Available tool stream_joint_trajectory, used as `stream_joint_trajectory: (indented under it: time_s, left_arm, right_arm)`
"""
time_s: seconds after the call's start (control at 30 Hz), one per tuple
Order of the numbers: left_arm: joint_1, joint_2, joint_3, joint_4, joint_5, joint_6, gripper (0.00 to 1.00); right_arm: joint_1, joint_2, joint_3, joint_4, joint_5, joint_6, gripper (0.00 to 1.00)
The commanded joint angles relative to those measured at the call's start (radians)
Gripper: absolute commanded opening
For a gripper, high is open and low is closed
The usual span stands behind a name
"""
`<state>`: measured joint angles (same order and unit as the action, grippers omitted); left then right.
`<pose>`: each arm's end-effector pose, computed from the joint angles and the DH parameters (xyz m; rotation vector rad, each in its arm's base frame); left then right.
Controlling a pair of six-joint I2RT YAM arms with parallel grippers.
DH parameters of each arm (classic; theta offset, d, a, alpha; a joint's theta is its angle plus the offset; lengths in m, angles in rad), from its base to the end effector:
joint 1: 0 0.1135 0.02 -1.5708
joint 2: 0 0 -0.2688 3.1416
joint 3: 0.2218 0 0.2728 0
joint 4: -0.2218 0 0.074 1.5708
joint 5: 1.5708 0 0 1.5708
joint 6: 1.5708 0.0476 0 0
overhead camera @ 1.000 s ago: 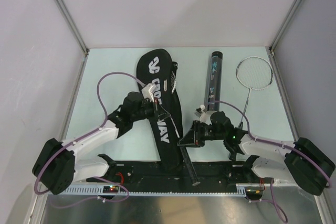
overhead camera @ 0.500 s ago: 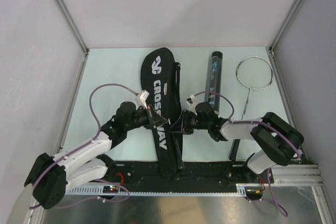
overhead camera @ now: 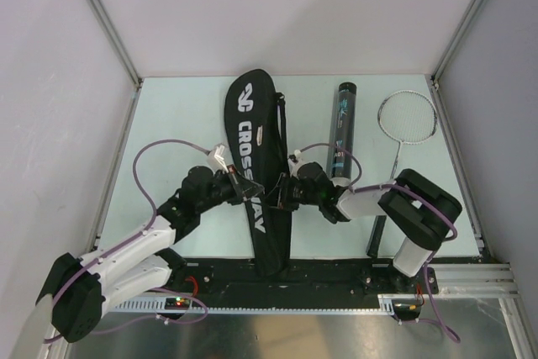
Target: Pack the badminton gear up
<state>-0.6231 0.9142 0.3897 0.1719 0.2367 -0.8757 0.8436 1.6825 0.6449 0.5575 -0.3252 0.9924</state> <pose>0.1796 -0.1428 0.2036 -0.0921 2.1149 -1.1861 0.2164 0.2660 0.1269 -0.0587 2.3680 1.3709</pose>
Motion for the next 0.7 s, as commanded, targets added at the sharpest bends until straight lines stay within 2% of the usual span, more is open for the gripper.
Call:
stream_joint_trajectory:
  time_s: [0.0, 0.2, 0.3, 0.4, 0.53, 0.67]
  left_arm:
    - [-0.012, -0.024, -0.009, 0.055, 0.044, -0.069, 0.0]
    - [-0.012, -0.011, -0.012, 0.048, 0.002, -0.032, 0.01]
    - [-0.012, 0.008, -0.002, 0.007, -0.045, 0.016, 0.21]
    - [-0.012, 0.045, 0.01, -0.03, -0.102, 0.068, 0.36]
    - [-0.012, 0.128, 0.038, -0.048, -0.131, 0.135, 0.45]
    - [-0.021, 0.193, 0.074, -0.053, -0.139, 0.167, 0.5]
  right_arm:
    - [0.019, 0.049, 0.053, 0.08, 0.231, -0.016, 0.0]
    - [0.064, 0.12, 0.072, 0.11, 0.274, -0.022, 0.0]
    - [0.092, 0.135, 0.076, 0.11, 0.295, -0.031, 0.0]
    - [0.111, 0.142, 0.084, 0.101, 0.309, -0.037, 0.0]
    - [0.119, 0.138, 0.087, 0.085, 0.323, -0.045, 0.0]
    - [0.129, 0.129, 0.097, 0.06, 0.355, -0.061, 0.0]
